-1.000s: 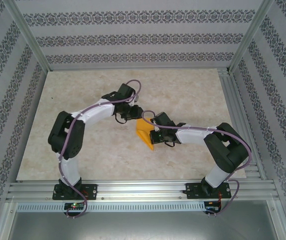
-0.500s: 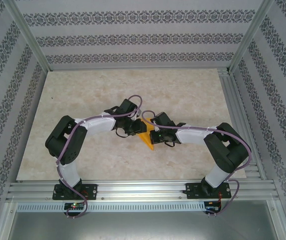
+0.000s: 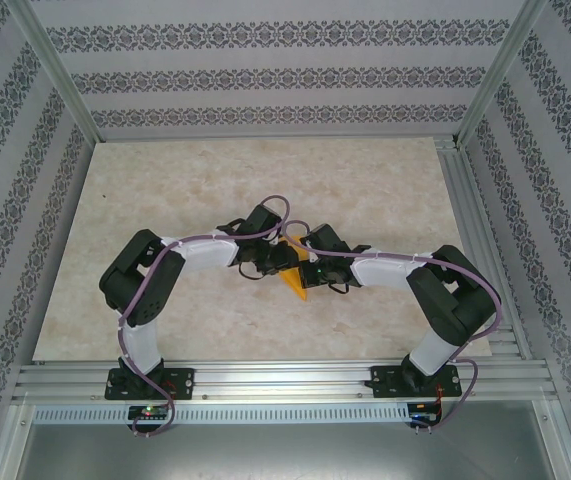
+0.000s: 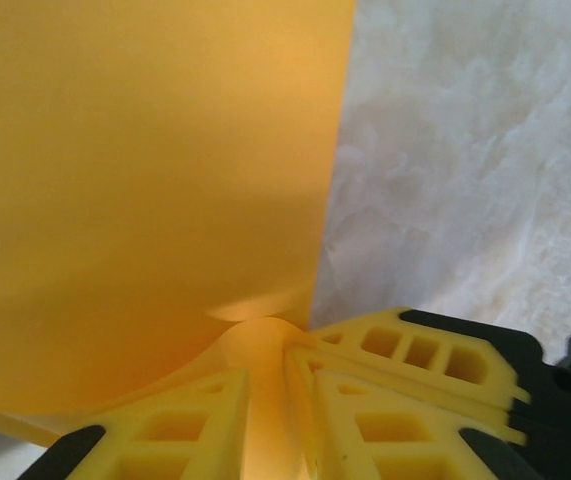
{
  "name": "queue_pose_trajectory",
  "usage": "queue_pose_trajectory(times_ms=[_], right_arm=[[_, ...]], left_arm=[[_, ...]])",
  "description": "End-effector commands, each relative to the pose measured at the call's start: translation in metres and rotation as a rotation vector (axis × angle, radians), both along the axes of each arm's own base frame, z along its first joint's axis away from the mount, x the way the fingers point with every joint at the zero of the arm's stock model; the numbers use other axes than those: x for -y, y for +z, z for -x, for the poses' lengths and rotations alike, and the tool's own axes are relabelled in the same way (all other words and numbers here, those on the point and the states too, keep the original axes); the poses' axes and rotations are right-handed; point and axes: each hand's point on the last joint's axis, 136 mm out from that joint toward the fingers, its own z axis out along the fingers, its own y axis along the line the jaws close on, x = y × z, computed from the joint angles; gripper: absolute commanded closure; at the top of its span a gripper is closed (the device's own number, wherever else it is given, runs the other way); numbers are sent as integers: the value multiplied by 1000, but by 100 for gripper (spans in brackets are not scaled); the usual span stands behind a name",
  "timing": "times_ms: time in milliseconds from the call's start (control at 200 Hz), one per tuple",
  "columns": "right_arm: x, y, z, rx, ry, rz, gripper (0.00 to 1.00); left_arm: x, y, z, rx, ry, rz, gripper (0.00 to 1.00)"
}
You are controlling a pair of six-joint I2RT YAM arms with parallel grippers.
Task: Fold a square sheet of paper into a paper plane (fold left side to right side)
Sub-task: Third fold the triangle at the center of the table.
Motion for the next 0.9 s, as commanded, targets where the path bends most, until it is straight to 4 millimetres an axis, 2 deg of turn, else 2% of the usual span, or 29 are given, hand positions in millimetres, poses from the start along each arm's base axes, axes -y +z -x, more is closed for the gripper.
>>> queue_pose_trajectory(times_ms=[0,360,490,525,684,794,894], right_arm=[[10,-28,19,-88,6,75,100],[9,-31,19,-95,9,75,100],[5,-26,17,-89,15,57,100],[2,-20,14,-83,14,41,100],[-4,24,-1,-25,-9,-49,82],[7,54,-7,21,-40,-73,72],[19,70,-1,37,-54,-90,69]], left_arm=[[-3,-16,7,-18,12,-37,75],[-16,-31,14,-28,22,-93,76],[-20,-38,16,-37,23,-115,76],[-21,-39,16,-38,23,-122,76],[-26,-47,21,-52,22,-144,76],[-28,-51,23,-60,25,-150,77],[-29,-53,24,-63,27,-153,77]])
